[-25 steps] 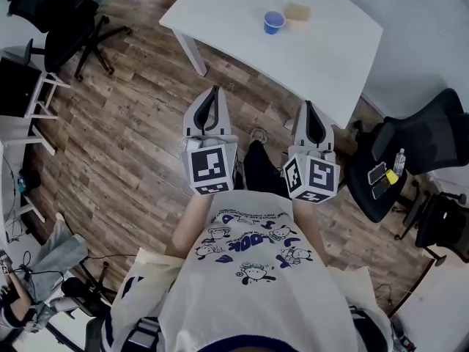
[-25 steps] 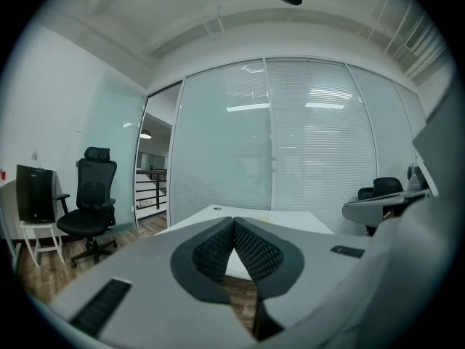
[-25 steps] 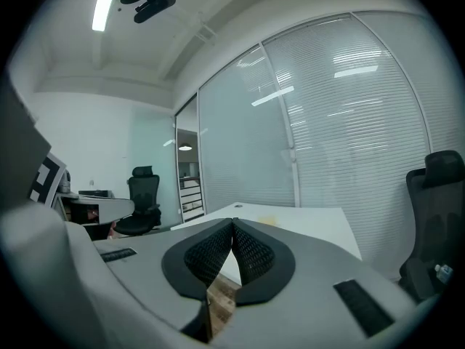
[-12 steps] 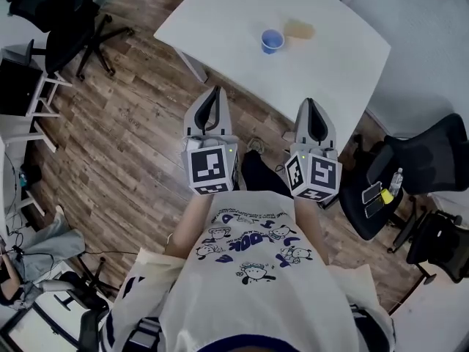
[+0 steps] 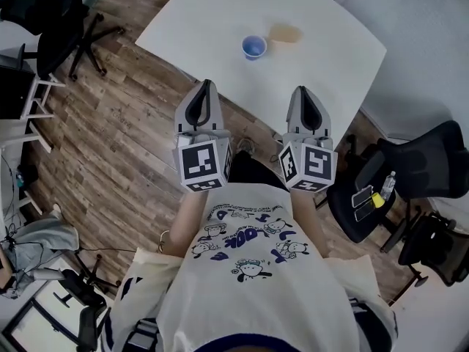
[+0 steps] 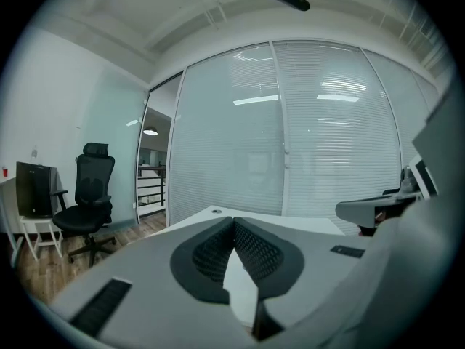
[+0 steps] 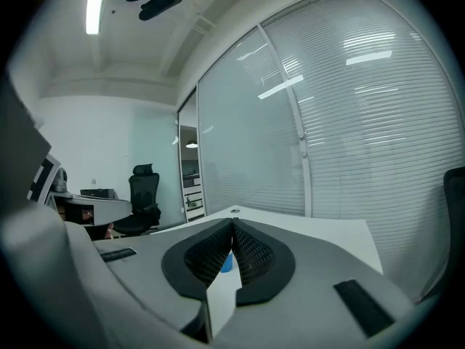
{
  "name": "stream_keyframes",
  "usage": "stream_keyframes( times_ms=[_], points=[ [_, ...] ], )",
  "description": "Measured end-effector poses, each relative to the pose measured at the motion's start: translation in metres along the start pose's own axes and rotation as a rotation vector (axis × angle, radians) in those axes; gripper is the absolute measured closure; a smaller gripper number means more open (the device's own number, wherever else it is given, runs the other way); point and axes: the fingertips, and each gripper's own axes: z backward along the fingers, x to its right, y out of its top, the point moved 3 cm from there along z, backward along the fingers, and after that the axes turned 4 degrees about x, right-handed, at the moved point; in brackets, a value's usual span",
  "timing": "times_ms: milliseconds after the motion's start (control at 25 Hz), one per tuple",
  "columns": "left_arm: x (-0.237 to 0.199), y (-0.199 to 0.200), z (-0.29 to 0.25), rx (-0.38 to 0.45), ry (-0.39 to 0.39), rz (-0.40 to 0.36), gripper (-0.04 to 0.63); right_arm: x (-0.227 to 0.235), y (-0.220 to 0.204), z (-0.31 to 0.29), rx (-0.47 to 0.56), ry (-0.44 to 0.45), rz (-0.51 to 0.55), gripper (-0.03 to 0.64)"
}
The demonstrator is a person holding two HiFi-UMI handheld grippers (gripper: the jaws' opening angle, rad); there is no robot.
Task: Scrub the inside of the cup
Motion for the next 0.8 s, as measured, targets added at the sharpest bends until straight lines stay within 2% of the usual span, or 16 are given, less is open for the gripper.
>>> stream_keyframes(
  times_ms=[120, 560, 800],
  points=[
    [0.007, -0.005, -0.013, -0.018, -0.001, 0.031, 0.569, 0.012, -0.005, -0.008, -0.013, -0.004, -0.011, 0.589],
    [0.011, -0.017, -0.038, -0.07, -0.016, 0.002, 0.568, 0.025, -0.02, -0.027, -0.062, -0.019, -0.034, 0.589],
    [0.006, -0.02, -0.055, -0.078, -0.057, 0.026, 0.549, 0.025, -0.019, -0.038, -0.067, -0.046, -0.018, 0.588]
  ],
)
